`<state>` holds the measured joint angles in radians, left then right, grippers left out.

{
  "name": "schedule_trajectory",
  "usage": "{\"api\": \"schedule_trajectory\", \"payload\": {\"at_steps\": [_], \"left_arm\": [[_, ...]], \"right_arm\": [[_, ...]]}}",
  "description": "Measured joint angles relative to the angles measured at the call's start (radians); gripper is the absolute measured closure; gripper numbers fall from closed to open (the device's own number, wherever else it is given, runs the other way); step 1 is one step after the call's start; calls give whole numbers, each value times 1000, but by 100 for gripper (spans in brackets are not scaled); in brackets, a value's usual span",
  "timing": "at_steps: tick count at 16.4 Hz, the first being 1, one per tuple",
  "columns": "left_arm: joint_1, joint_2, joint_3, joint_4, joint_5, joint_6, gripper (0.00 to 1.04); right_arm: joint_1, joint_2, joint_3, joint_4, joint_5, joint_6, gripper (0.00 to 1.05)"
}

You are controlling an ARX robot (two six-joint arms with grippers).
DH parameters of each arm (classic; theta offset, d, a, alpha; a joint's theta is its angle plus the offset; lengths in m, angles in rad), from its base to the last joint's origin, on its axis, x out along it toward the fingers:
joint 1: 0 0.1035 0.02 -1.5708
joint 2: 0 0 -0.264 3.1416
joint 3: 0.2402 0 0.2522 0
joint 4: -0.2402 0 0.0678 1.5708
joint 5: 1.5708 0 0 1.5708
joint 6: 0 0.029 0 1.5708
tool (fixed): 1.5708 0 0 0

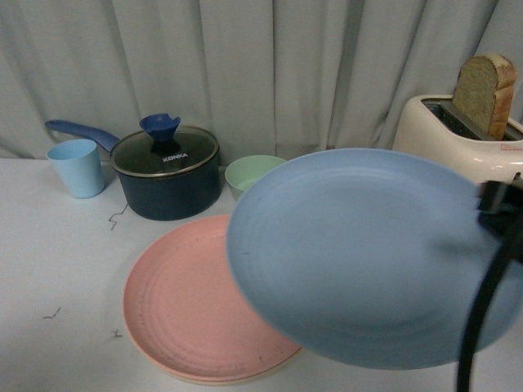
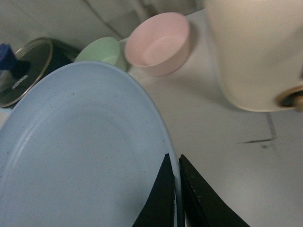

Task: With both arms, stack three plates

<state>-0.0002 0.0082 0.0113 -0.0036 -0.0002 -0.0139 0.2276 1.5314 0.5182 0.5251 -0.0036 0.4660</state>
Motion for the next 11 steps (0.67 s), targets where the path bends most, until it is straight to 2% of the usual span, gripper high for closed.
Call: {"api": "schedule_trajectory", "payload": {"at_steps": [2, 4, 11], "left_arm": [[0, 0, 0, 0, 0, 0, 7], [0, 0, 0, 0, 0, 0, 7], [0, 0, 0, 0, 0, 0, 7]], "right_arm": [[113, 131, 89, 37, 48, 35, 102], [190, 246, 175, 22, 103, 50, 102], [270, 416, 344, -79, 177, 91, 102]]}}
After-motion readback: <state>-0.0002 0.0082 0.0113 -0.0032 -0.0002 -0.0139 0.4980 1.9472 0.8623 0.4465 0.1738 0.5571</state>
